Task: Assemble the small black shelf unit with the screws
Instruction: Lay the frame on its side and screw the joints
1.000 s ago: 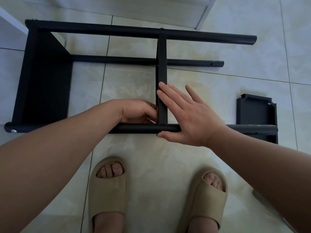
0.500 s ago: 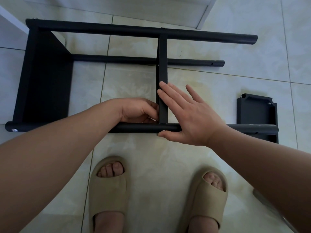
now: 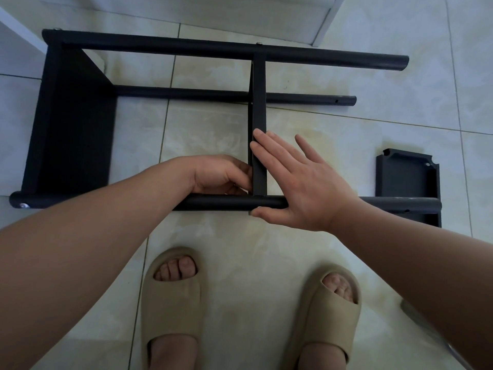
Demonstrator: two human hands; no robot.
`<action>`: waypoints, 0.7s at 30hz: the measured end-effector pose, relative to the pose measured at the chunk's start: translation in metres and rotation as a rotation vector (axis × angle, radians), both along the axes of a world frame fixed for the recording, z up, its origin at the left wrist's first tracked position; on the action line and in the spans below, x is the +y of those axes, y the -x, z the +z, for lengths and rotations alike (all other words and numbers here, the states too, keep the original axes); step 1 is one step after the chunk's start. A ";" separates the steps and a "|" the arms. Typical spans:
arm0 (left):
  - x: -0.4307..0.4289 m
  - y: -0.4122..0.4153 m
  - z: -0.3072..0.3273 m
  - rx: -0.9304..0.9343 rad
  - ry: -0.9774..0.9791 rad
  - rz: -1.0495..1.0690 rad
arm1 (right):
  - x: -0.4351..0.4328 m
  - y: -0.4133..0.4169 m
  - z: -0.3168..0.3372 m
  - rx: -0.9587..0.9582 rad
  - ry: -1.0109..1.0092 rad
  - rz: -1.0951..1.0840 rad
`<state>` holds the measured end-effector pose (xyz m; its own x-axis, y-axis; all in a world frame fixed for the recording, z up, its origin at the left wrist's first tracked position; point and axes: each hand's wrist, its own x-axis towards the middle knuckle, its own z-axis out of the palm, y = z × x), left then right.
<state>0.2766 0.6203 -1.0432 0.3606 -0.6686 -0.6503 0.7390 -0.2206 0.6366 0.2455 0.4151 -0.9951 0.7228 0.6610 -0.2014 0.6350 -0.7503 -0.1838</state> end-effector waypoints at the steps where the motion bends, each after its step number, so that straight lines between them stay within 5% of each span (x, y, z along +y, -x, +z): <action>1: -0.001 0.000 0.000 0.001 -0.002 0.004 | 0.000 0.000 0.000 -0.002 0.000 0.001; 21: -0.001 0.000 0.003 -0.051 -0.061 -0.040 | 0.000 0.000 -0.002 -0.018 -0.016 0.003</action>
<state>0.2769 0.6196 -1.0402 0.3678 -0.6427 -0.6721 0.6960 -0.2891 0.6573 0.2455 0.4148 -0.9969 0.7243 0.6663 -0.1775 0.6406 -0.7455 -0.1840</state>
